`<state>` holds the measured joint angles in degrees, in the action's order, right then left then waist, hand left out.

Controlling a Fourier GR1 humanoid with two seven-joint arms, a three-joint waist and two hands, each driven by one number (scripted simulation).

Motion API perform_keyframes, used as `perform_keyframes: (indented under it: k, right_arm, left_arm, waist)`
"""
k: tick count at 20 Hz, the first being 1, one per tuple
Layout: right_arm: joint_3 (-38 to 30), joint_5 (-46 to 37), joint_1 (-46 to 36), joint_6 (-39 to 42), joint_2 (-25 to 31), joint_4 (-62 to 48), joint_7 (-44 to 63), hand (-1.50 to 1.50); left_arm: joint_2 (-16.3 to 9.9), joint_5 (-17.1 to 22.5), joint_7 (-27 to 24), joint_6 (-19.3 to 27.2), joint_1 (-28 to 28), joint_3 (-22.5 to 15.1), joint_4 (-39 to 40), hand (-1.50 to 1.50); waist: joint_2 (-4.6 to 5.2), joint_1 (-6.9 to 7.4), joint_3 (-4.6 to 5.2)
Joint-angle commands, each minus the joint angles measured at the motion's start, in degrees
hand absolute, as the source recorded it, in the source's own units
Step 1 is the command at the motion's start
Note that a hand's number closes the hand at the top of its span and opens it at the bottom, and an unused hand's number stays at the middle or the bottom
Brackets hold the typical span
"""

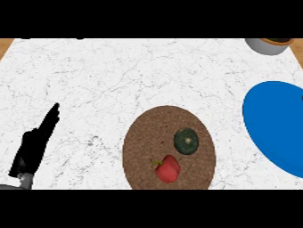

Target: Pick the bell pepper from the placemat and place it in the plate

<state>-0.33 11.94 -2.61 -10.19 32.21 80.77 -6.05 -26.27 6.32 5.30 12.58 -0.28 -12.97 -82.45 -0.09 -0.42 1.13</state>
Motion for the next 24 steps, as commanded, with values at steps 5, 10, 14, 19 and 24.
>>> perform_keyframes:
  k: [5, 10, 14, 19, 24]
  right_arm:
    - [25.99, -4.81, -5.04, 6.10, -15.89, 13.34, 0.90, 1.50]
    - [34.27, -23.32, -3.02, -11.97, -24.51, 15.88, -7.48, -1.50]
    - [46.70, -35.53, 2.12, -20.20, -30.44, 10.63, -15.37, -1.50]
    - [50.68, -44.47, 9.89, -30.92, -30.40, 5.33, -21.20, -1.50]
    - [50.94, -54.17, 17.49, -33.17, -24.52, 17.98, -10.08, -1.50]
  left_arm:
    - [2.02, 2.15, -5.90, -2.22, -4.11, 1.31, -1.71, 0.00]
    - [3.93, 4.85, -8.24, -3.75, -2.28, 2.02, -0.27, 0.00]
    - [4.70, 5.19, -8.58, -3.77, -3.29, 3.02, 0.74, 0.00]
    - [5.53, 5.58, -15.26, -6.69, -2.19, 5.30, 6.11, 0.00]
    - [4.09, 5.24, -11.42, -7.26, -4.48, 7.05, 4.46, 0.00]
  waist:
    - [-0.02, 5.29, -0.80]
    - [-0.27, 1.75, -1.01]
    - [-0.13, 0.51, -1.12]
    - [0.03, 0.05, -1.10]
    - [-0.09, -0.30, -1.08]
